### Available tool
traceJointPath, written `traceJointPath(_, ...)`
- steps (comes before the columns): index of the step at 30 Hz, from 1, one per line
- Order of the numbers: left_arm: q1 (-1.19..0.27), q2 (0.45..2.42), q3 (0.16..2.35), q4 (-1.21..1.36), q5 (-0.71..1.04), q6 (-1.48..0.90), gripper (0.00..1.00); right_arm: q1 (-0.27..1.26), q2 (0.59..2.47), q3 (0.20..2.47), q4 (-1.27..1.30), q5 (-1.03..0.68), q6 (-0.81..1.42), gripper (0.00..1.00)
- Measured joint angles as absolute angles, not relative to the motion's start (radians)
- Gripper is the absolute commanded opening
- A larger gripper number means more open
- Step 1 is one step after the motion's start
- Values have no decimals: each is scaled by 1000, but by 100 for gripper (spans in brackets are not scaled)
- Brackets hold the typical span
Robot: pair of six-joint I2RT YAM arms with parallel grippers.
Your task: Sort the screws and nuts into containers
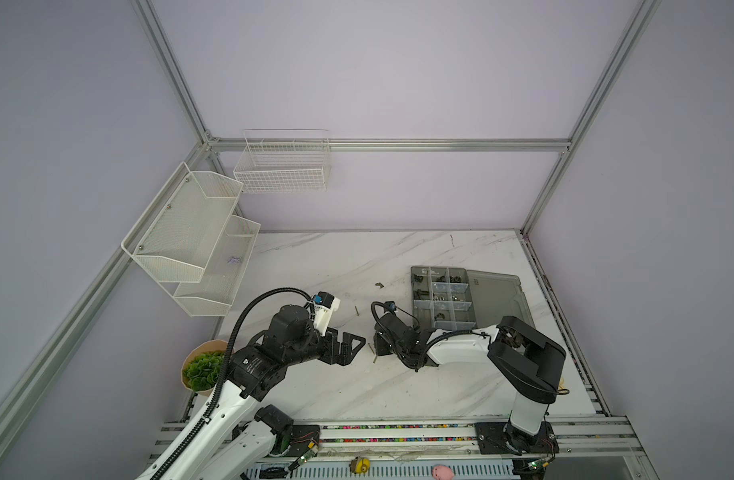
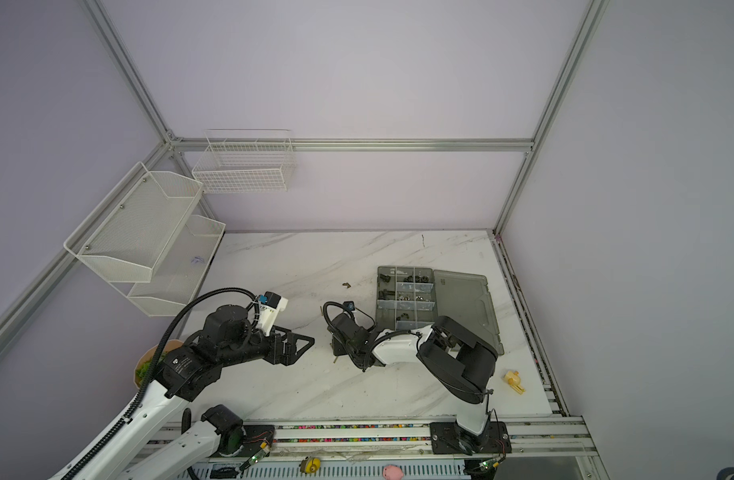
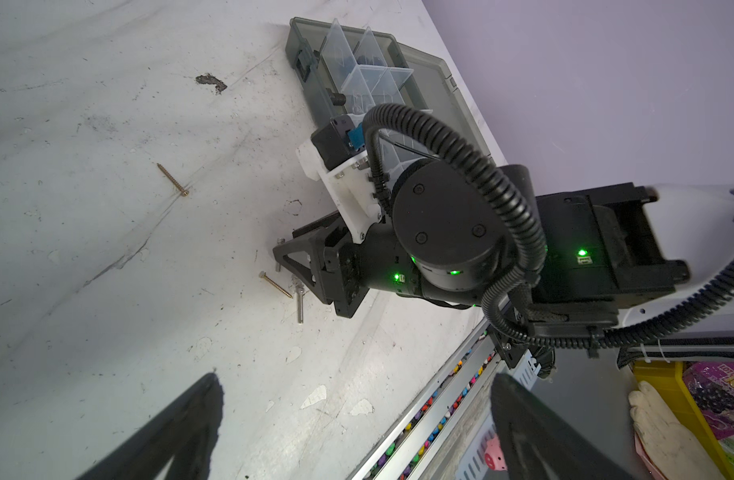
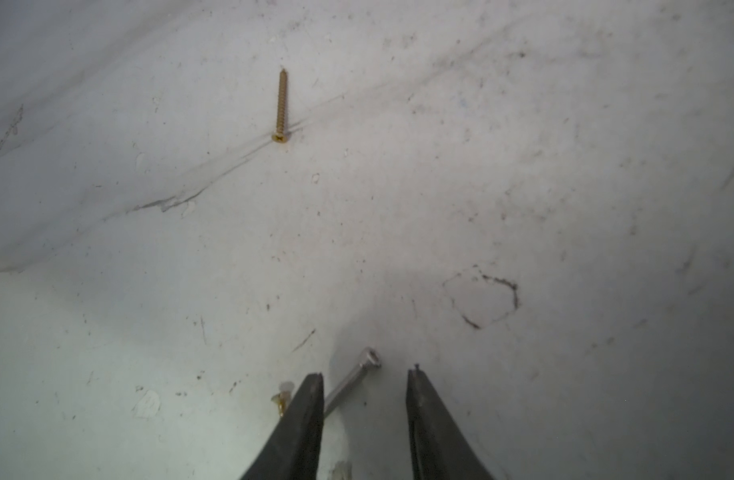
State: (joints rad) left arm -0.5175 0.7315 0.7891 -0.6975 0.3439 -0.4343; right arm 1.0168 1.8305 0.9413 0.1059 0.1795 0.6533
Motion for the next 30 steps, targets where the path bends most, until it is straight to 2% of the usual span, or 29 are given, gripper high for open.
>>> traceJointPath(5, -517, 729, 789, -698, 344, -434, 100, 1019, 1866, 981, 94, 205, 655, 26)
traceJointPath(14, -517, 728, 789, -697, 344, -434, 100, 1024, 1897, 1043, 1, 295, 631, 20)
traceJointPath(23, -517, 724, 789, -697, 344, -434, 100, 1026, 1896, 1055, -56, 344, 590, 20)
traceJointPath(27, -517, 720, 789, -697, 344, -434, 100, 1028, 1894, 1055, -56, 332, 585, 28)
traceJointPath(30, -517, 719, 789, -697, 344, -434, 99, 1029, 1882, 1045, -61, 324, 579, 29)
